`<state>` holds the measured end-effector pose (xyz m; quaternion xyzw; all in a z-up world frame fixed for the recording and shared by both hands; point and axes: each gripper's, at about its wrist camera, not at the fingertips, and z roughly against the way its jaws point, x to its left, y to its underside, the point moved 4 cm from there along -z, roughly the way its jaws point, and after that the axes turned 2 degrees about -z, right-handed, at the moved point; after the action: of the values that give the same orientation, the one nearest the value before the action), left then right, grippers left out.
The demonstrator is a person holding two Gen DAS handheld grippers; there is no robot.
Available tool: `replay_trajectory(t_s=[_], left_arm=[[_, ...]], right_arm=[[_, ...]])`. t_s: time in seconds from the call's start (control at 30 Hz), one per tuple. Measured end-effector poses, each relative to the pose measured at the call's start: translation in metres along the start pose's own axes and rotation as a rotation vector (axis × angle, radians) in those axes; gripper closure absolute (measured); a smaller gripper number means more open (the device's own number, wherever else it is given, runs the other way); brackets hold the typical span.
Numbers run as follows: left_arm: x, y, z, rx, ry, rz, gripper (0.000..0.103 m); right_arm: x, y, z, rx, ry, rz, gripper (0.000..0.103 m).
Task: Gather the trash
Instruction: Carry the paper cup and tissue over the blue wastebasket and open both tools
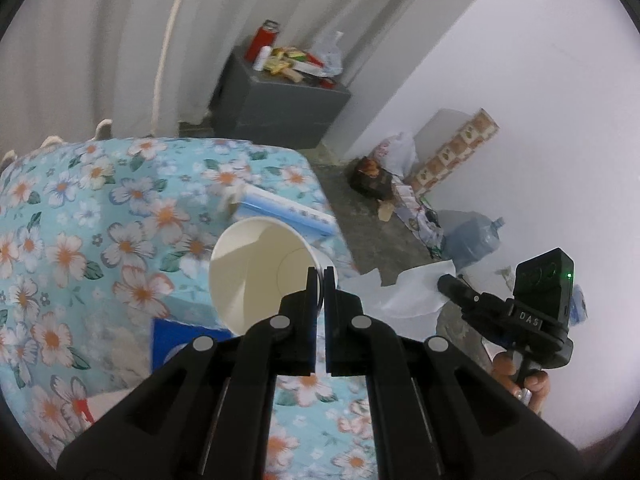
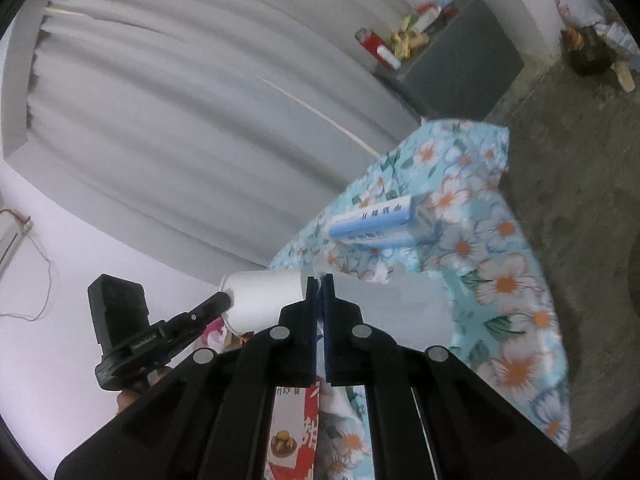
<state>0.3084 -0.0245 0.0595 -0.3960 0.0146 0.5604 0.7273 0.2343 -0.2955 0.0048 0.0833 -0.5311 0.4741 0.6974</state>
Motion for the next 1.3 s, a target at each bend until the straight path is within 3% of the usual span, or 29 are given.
replay_trajectory(t_s=[0.27,0.5,0.7,0.97,1.17,1.23,1.3], left_arm=[[-0.073,0.025,-0.009,0.050,0.062,-0.108,0.102],[-0.156,0.051,-0.052,0.143,0.160,-0.217,0.102],[-0.240,0.089,-0.119,0.258,0.248,-0.328,0.102],[-0.334,0.165,-0.247,0.437,0.239,-0.518,0.102],[-0.369,0.211,-0.350,0.560,0.219,-0.559,0.102],[-0.373,0.226,-0.379,0.606,0.215,-0.542,0.100],[-0.373,0.237,-0.403,0.650,0.203,-0.521,0.088]], right_arm=[[-0.035,0.007,0.112,-0.175,0.080,-0.004,0.100],[-0.094,0.021,0.225,-0.360,0.171,-0.106,0.100],[-0.164,0.042,0.284,-0.474,0.352,-0.213,0.100],[-0.273,0.058,0.314,-0.524,0.534,-0.362,0.100],[-0.361,0.059,0.317,-0.512,0.599,-0.493,0.099],[-0.397,0.062,0.314,-0.504,0.633,-0.555,0.093],[-0.438,0.073,0.310,-0.487,0.672,-0.644,0.060]])
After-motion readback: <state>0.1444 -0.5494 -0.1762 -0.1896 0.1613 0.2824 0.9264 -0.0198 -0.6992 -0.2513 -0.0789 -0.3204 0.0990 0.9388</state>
